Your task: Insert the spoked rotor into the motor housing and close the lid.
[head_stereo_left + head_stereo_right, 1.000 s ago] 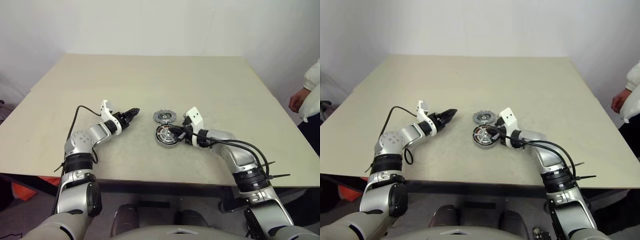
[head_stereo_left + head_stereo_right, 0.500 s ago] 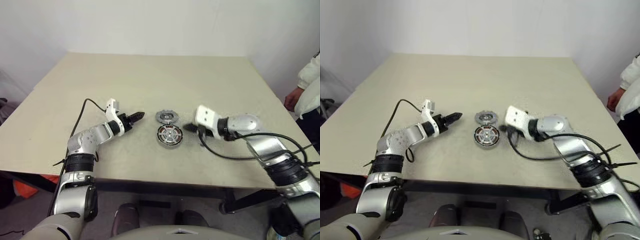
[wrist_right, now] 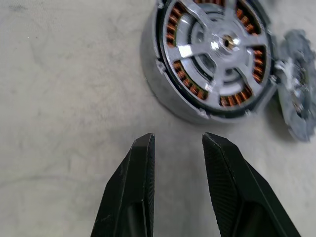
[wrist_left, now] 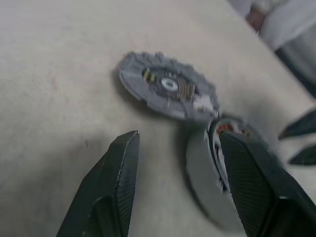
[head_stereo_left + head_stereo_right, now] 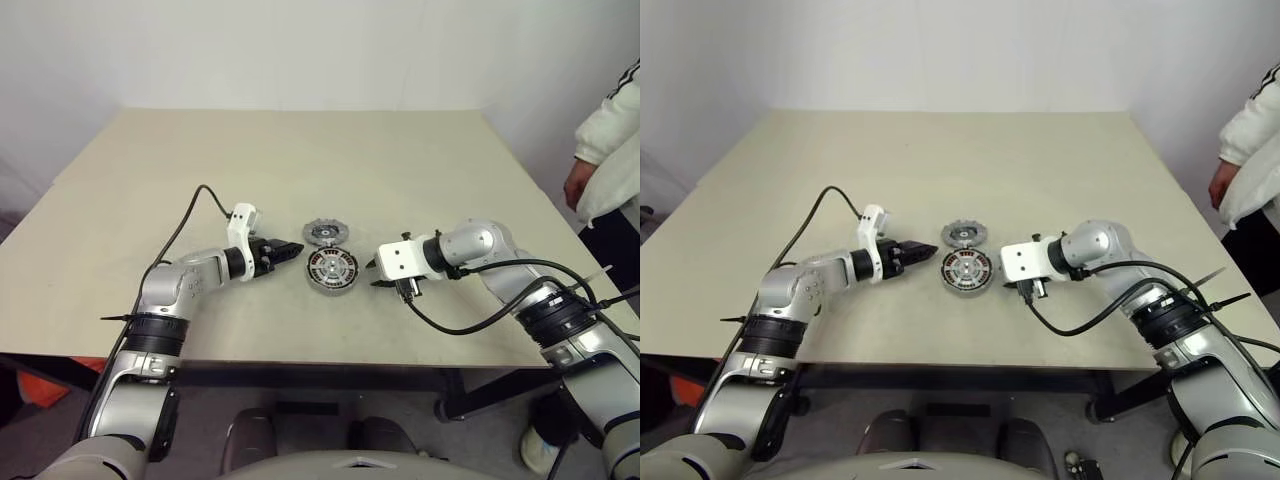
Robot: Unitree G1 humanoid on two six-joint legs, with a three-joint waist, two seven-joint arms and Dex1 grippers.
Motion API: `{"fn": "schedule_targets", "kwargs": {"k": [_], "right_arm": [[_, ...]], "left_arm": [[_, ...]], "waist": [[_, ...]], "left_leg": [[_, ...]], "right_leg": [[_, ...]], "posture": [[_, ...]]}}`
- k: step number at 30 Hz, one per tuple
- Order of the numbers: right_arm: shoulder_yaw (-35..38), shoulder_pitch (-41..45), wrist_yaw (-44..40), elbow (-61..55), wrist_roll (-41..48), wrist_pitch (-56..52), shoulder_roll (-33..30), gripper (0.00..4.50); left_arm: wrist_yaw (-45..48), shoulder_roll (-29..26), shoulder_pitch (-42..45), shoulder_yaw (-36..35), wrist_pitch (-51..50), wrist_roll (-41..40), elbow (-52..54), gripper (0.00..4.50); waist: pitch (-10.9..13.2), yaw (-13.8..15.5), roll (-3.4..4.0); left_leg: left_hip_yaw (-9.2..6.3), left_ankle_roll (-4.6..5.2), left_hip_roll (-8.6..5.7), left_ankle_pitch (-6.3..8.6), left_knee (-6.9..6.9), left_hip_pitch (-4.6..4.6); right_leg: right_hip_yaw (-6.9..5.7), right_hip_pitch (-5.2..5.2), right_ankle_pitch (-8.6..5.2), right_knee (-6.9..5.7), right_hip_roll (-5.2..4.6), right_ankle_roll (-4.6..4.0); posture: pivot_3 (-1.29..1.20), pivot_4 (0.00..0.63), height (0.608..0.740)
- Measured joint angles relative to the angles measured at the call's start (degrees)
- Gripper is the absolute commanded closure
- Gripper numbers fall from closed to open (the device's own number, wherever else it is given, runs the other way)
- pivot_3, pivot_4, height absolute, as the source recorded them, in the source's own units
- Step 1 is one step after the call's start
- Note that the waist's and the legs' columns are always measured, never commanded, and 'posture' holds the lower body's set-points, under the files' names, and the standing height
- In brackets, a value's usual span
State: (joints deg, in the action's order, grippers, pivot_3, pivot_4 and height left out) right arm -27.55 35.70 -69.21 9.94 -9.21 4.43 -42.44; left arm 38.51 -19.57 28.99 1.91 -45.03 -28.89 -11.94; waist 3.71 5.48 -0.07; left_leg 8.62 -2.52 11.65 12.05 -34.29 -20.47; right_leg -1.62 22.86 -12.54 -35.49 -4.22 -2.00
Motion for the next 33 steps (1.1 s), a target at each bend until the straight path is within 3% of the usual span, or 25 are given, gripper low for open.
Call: {"fn": "schedule_targets", "kwargs": {"k": [9, 33], "right_arm": [[0.0, 0.7, -0.4, 1.5, -2.4, 1.2, 3.1, 2.96], [0.0, 3.4, -0.7, 0.6, -3.9, 1.3, 4.4, 2.96]], "left_arm": [[6.2, -3.2, -1.2, 7.7, 7.9, 8.0, 1.7, 1.77], [7.4, -2.6, -2.4, 7.6, 8.3, 8.9, 2.6, 1.77]], "waist": [[0.0, -0.1, 0.00], [0.0, -0.2, 0.00]], "left_leg": [[0.00, -0.14, 0.04, -0.07, -0.03, 0.22], [0.02, -0.17, 0.04, -0.08, -0.03, 0.24]], "right_leg": [[0.03, -0.03, 0.01, -0.30, 0.01, -0.02], [0.04, -0.04, 0.03, -0.29, 0.02, -0.06]], "posture": [[0.00, 0.000, 0.740], [0.00, 0.000, 0.740]]}}
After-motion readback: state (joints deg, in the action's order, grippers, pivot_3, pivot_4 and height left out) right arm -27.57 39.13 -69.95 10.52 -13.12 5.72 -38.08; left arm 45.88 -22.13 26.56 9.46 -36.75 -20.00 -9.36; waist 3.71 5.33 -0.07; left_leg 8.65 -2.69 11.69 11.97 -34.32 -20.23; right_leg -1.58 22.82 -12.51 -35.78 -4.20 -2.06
